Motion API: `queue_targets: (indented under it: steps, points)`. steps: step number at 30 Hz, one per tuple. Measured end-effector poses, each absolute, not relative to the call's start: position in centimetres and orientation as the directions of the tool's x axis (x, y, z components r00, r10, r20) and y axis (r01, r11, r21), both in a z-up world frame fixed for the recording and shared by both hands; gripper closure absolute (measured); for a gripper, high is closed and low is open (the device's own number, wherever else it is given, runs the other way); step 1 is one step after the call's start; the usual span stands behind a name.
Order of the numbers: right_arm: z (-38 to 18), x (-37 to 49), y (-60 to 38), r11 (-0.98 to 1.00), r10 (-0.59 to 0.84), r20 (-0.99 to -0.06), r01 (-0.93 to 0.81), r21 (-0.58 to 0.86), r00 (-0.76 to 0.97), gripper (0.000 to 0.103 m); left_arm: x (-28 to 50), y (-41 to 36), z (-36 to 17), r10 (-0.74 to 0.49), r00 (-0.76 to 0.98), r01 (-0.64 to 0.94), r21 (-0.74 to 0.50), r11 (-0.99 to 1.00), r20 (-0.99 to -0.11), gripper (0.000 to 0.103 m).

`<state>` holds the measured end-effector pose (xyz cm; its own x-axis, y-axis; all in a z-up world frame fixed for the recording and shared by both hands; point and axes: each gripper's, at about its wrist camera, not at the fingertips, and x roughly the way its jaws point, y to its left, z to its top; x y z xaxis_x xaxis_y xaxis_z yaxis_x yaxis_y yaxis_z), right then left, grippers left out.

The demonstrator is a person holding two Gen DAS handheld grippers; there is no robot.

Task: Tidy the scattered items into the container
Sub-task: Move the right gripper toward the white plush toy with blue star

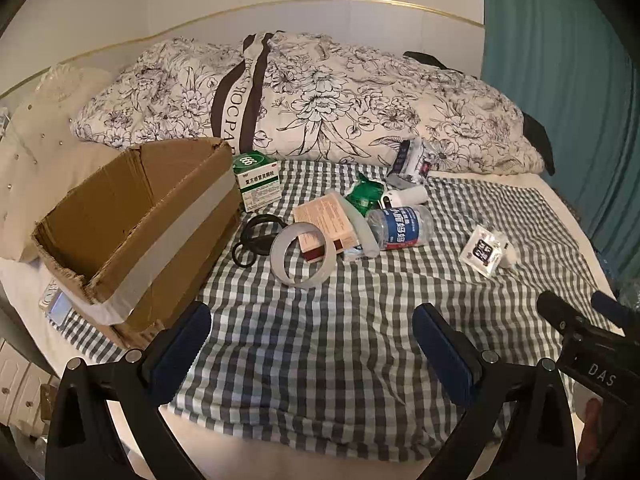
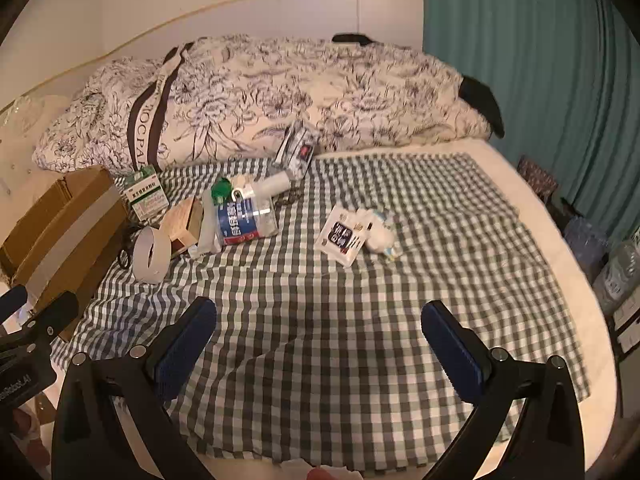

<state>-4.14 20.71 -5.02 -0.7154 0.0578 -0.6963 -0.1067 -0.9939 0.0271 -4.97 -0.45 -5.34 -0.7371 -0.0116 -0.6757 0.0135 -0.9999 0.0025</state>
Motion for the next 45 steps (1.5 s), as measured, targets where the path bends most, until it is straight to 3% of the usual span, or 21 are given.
queue_targets:
  steps: [13,24,27,37,40,43,44,45]
  points:
    - [-9.3,-10.3,22.6,-0.989,0.131,-0.777,-0.137,-0.058,-0.616,0.000,-13.5,-1.2,-11.2,0.003,-0.700,0.017,-0.022,-1.000,-0.715,0.002]
    - [-11.8,-16.2,24.8,-0.981,0.149,-0.814,-0.189,-0.049,-0.562,0.000,-19.0,-2.1,-15.1,0.000,-0.670,0.045,-0.040,-0.998,-0.743,0.002]
    - [-12.2,-17.6,25.2,-0.978,0.154,-0.806,-0.202,-0.044,-0.571,0.000,-20.0,-2.3,-16.2,-0.001,-0.650,0.053,-0.045,-0.998,-0.760,0.011]
    - [-12.6,-18.9,24.3,-0.984,0.123,-0.773,-0.177,-0.014,-0.623,0.008,-20.9,-3.2,-18.5,0.036,-0.621,0.059,-0.092,-0.994,-0.783,0.018]
    - [-13.9,-20.1,23.3,-0.985,0.146,-0.776,-0.162,-0.056,-0.613,0.023,-20.9,-3.4,-18.4,0.044,-0.629,0.063,-0.107,-0.992,-0.776,0.019]
    - [-15.1,-21.0,23.0,-0.980,0.182,-0.778,-0.177,-0.092,-0.601,0.028,-20.6,-3.7,-18.2,0.042,-0.642,0.070,-0.113,-0.991,-0.766,0.019]
    - [-15.2,-21.2,22.9,-0.978,0.191,-0.775,-0.180,-0.102,-0.602,0.033,-20.6,-3.8,-18.1,0.041,-0.645,0.071,-0.113,-0.991,-0.763,0.019]
    - [-15.4,-21.4,22.8,-0.977,0.197,-0.774,-0.184,-0.106,-0.602,0.047,-20.5,-3.8,-18.0,0.039,-0.648,0.070,-0.111,-0.991,-0.760,0.019]
